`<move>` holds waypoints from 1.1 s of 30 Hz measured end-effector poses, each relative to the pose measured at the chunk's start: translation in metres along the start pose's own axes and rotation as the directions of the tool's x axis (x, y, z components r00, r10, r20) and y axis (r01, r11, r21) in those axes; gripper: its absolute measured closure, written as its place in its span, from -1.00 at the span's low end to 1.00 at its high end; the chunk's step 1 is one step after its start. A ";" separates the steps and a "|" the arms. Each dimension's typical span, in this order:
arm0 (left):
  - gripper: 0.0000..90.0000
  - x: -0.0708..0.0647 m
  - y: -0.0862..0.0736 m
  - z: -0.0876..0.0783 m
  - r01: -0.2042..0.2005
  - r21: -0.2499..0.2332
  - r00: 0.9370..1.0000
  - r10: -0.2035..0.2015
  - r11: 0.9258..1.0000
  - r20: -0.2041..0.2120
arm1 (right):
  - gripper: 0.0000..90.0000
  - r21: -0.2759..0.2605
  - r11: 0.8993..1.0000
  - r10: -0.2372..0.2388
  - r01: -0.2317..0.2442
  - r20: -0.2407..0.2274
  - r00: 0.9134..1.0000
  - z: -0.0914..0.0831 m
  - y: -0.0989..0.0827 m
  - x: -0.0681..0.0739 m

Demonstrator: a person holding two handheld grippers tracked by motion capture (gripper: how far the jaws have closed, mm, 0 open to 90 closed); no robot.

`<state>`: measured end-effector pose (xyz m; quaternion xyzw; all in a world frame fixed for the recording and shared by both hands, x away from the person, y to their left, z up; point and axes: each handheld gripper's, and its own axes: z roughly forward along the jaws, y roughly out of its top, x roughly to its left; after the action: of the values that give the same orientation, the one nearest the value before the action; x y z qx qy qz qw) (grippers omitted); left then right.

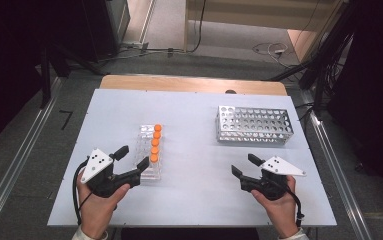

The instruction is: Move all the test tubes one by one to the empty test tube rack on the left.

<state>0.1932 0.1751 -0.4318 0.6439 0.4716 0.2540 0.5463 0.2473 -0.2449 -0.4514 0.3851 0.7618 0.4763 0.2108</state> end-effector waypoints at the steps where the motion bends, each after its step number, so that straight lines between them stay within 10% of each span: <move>1: -0.47 0.001 -0.001 -0.001 -0.003 -0.002 1.000 0.003 1.000 -0.005 | -0.42 -0.002 1.000 0.002 -0.002 0.004 1.000 -0.001 0.000 -0.002; 33: -0.49 0.058 -0.032 -0.018 0.064 0.037 0.980 -0.056 0.997 -0.190 | -0.45 -0.007 0.996 0.084 -0.084 0.231 0.969 -0.047 -0.030 -0.069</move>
<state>0.1922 0.2337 -0.4683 0.6139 0.5458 0.2873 0.4926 0.2460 -0.3332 -0.4595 0.4700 0.7160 0.4357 0.2769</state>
